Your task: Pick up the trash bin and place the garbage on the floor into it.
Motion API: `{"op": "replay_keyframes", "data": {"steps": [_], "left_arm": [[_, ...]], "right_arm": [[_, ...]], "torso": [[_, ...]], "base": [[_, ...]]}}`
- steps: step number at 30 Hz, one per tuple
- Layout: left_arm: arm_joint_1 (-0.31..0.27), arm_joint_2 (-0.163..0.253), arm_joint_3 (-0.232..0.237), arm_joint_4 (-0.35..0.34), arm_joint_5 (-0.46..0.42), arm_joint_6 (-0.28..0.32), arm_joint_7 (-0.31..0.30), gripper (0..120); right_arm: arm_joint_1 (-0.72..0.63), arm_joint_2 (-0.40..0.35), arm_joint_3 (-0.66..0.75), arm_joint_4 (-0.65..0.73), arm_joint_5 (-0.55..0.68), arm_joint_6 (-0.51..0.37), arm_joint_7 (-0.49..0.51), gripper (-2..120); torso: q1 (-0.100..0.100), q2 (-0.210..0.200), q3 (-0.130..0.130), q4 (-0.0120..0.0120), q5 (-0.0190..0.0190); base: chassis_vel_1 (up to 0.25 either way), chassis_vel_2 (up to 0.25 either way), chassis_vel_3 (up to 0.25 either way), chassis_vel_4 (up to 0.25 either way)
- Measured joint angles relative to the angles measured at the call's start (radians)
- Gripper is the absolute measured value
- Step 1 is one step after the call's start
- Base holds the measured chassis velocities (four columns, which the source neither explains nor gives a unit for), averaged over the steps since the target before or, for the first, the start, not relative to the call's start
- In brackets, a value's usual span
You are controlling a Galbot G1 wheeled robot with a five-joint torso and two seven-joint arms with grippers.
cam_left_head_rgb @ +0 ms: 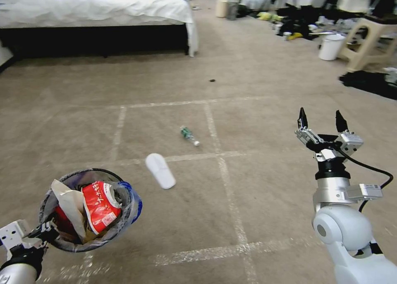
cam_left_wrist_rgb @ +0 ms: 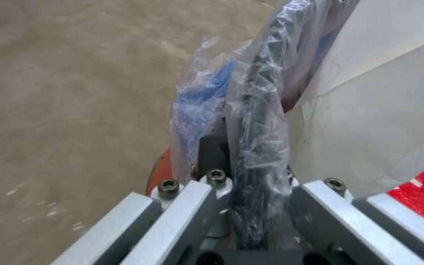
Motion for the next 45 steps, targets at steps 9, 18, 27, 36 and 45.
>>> {"op": "replay_keyframes", "data": {"steps": [9, 18, 27, 36, 45], "left_arm": [[-0.006, 0.001, -0.003, 0.013, 0.000, -0.005, -0.002, 1], [-0.009, 0.004, -0.003, 0.023, 0.001, -0.014, -0.003, 1], [-0.012, 0.010, 0.000, 0.025, 0.004, -0.016, -0.003, 1], [-0.005, 0.008, 0.000, 0.025, 0.007, -0.018, -0.002, 1], [0.002, 0.006, 0.002, 0.017, 0.008, -0.020, 0.001, 1]], "right_arm": [[0.011, -0.008, -0.011, -0.012, -0.002, -0.001, -0.001, 100], [0.021, -0.008, -0.023, -0.014, -0.006, -0.004, -0.002, 100], [0.013, 0.002, -0.021, -0.024, -0.027, -0.004, -0.005, 100], [0.004, 0.009, -0.019, -0.023, -0.038, -0.003, -0.005, 100], [-0.010, 0.011, -0.015, -0.013, -0.041, -0.003, -0.004, 100]], "torso": [[0.000, 0.000, 0.000, -0.0002, 0.0000], [0.000, 0.000, 0.000, 0.0001, -0.0002], [0.000, 0.000, 0.000, -0.0003, 0.0001], [0.000, 0.000, 0.000, -0.0003, 0.0000], [0.000, 0.000, 0.000, -0.0002, 0.0000]], "base": [[0.131, 0.123, 0.121, 0.119], [0.100, 0.097, 0.092, 0.088], [0.000, 0.000, 0.000, 0.000], [-0.011, 0.010, 0.020, -0.012], [-0.156, 0.145, 0.171, -0.159]]}}
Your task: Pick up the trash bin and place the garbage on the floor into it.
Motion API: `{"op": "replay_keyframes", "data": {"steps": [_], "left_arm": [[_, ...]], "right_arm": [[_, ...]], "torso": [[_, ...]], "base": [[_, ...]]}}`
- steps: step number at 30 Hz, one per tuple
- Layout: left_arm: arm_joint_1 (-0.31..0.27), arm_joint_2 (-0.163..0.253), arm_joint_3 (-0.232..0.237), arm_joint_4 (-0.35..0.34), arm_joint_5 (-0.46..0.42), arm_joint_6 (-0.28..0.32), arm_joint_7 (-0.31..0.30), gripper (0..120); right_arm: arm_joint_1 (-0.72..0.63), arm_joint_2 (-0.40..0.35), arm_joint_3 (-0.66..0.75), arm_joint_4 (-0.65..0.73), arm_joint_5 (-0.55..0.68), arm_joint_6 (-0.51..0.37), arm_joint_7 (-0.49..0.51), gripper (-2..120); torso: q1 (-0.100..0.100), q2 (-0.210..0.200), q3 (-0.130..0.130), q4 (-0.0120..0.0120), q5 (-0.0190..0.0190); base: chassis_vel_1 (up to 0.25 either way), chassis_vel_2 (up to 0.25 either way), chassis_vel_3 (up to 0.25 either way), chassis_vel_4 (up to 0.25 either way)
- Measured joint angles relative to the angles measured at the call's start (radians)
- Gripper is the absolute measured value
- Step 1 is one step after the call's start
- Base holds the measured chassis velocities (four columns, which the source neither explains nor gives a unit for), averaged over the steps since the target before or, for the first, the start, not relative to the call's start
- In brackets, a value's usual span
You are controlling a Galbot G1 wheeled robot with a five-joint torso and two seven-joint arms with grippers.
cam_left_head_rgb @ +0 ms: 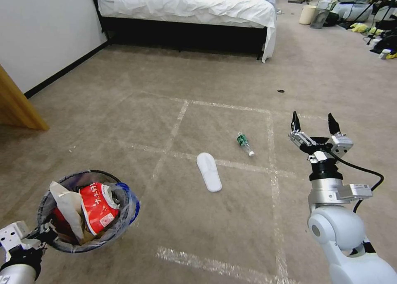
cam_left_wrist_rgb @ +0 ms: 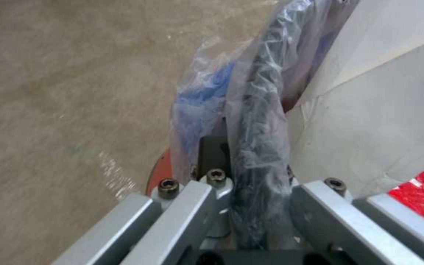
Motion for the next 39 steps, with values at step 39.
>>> {"op": "replay_keyframes", "data": {"steps": [39], "left_arm": [[0.002, 0.000, 0.003, -0.010, 0.000, -0.001, 0.003, 1]], "right_arm": [[0.002, -0.015, -0.033, 0.021, 0.017, -0.052, 0.018, 100]], "torso": [[0.000, 0.000, 0.000, -0.0001, 0.0001]], "base": [[-0.093, 0.097, 0.095, -0.096]]}}
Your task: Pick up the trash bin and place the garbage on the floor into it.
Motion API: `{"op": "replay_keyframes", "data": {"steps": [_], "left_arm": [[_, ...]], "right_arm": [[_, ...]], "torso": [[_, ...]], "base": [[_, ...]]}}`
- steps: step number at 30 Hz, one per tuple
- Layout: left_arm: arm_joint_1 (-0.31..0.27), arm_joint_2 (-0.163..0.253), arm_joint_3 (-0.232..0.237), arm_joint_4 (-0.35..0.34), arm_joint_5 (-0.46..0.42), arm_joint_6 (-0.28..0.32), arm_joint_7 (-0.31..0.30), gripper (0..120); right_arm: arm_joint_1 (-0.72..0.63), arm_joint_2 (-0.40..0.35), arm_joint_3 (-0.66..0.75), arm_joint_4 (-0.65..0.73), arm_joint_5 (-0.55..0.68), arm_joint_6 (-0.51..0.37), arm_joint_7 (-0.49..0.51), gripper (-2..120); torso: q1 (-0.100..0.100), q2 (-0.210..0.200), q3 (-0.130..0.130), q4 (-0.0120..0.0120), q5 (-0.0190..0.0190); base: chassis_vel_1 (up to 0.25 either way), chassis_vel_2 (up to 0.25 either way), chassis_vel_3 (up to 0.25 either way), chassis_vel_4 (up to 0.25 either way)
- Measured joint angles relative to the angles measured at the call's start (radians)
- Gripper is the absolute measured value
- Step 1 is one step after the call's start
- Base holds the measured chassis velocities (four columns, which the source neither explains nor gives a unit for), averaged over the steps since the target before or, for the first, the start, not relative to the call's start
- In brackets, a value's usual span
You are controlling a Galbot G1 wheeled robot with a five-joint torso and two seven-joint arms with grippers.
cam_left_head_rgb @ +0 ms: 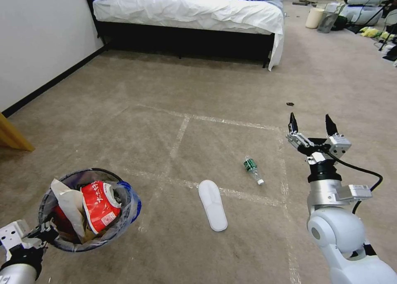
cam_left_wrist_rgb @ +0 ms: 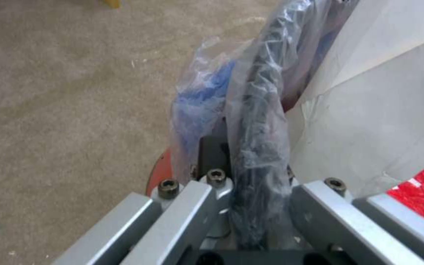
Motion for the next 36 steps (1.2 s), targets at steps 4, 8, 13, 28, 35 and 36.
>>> {"op": "replay_keyframes", "data": {"steps": [4, 8, 13, 28, 35, 36], "left_arm": [[-0.001, 0.000, 0.000, 0.003, 0.001, 0.000, 0.000, 1], [-0.001, -0.001, -0.001, 0.004, 0.002, 0.000, 0.000, 1], [-0.001, -0.004, -0.005, 0.006, 0.003, -0.002, -0.001, 1], [-0.003, -0.017, -0.023, 0.014, 0.014, -0.013, -0.001, 1], [0.000, -0.022, -0.041, 0.020, 0.013, -0.018, -0.002, 1], [0.000, -0.022, -0.041, 0.020, 0.013, -0.018, -0.002, 1]], "right_arm": [[0.057, -0.041, -0.070, 0.008, 0.072, -0.175, 0.097, 100], [0.132, -0.085, -0.162, 0.027, 0.291, -0.468, 0.276, 100], [0.254, -0.104, -0.291, -0.035, 0.608, -0.778, 0.461, 100], [0.508, 0.048, -0.621, -0.520, 0.766, -0.909, 0.495, 100], [0.608, 0.149, -0.708, -0.746, 0.657, -0.901, 0.398, 100], [0.608, 0.149, -0.708, -0.746, 0.657, -0.901, 0.398, 100]], "torso": [[0.000, 0.000, 0.000, -0.0001, -0.0001], [0.000, 0.000, 0.000, 0.0001, -0.0003], [0.000, 0.000, 0.000, 0.0000, 0.0000], [0.000, 0.000, 0.000, 0.0000, -0.0004], [0.000, 0.000, 0.000, 0.0002, -0.0003], [0.000, 0.000, 0.000, 0.0002, -0.0003]], "base": [[0.000, 0.000, 0.000, 0.000], [0.000, 0.000, 0.000, 0.000], [0.000, 0.000, 0.000, 0.000], [0.000, 0.000, 0.000, 0.000], [0.000, 0.000, 0.000, 0.000], [0.000, 0.000, 0.000, 0.000]]}}
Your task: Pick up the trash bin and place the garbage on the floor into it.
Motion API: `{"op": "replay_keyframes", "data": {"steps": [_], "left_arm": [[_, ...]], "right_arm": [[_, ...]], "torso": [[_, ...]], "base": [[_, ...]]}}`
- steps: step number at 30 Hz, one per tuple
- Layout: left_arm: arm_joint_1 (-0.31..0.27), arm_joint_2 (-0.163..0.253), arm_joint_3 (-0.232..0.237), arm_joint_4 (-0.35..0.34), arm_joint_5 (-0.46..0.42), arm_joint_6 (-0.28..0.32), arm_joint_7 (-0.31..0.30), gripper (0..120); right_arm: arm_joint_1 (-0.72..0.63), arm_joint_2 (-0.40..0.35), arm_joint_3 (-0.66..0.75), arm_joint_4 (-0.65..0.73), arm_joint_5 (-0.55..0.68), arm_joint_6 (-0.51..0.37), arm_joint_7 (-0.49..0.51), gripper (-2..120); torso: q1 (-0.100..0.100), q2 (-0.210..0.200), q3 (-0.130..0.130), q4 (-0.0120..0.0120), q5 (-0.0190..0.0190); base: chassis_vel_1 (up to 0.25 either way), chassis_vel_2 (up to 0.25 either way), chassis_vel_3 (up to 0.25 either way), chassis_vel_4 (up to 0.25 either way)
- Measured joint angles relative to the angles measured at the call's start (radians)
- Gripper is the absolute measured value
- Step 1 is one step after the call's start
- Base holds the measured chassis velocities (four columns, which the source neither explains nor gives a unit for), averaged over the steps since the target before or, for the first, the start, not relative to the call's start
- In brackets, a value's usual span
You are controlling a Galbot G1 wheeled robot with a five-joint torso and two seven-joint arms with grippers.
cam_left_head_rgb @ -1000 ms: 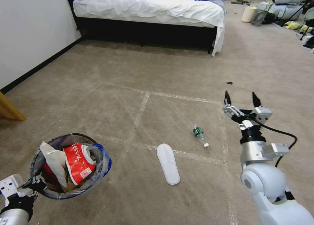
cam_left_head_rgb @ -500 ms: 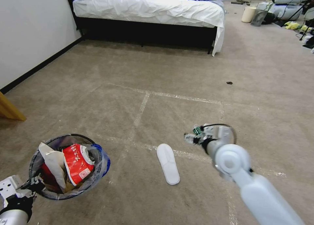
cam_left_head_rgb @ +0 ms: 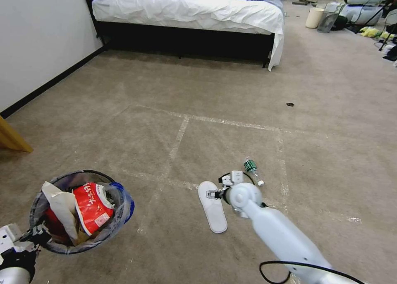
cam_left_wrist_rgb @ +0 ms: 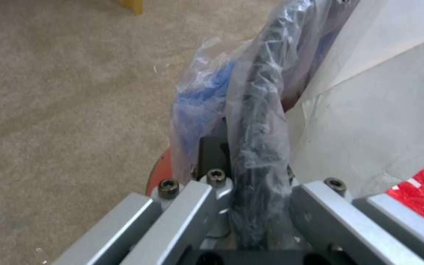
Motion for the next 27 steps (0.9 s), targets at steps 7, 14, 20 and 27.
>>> {"op": "replay_keyframes", "data": {"steps": [7, 14, 20, 27], "left_arm": [[-0.002, 0.002, -0.011, 0.012, -0.004, -0.003, -0.001, 1], [-0.008, 0.005, -0.009, 0.023, -0.006, -0.006, -0.001, 1], [-0.008, 0.005, -0.006, 0.028, -0.004, -0.007, -0.001, 1], [-0.003, 0.005, -0.003, 0.029, -0.003, -0.009, 0.000, 1]], "right_arm": [[0.050, 0.060, -0.028, -0.153, -0.073, 0.004, -0.076, 100], [0.055, 0.077, -0.028, -0.219, -0.109, 0.006, -0.102, 100], [0.058, 0.087, -0.025, -0.258, -0.127, 0.013, -0.125, 100], [0.064, 0.114, -0.020, -0.322, -0.166, 0.048, -0.168, 100]], "torso": [[0.000, 0.000, 0.000, 0.0000, 0.0001], [0.000, 0.000, 0.000, -0.0001, 0.0002], [0.000, 0.000, 0.000, -0.0002, 0.0002], [0.000, 0.000, 0.000, -0.0001, 0.0002]], "base": [[0.000, 0.000, 0.000, 0.000], [0.000, 0.000, 0.000, 0.000], [0.000, 0.000, 0.000, 0.000], [0.000, 0.000, 0.000, 0.000]]}}
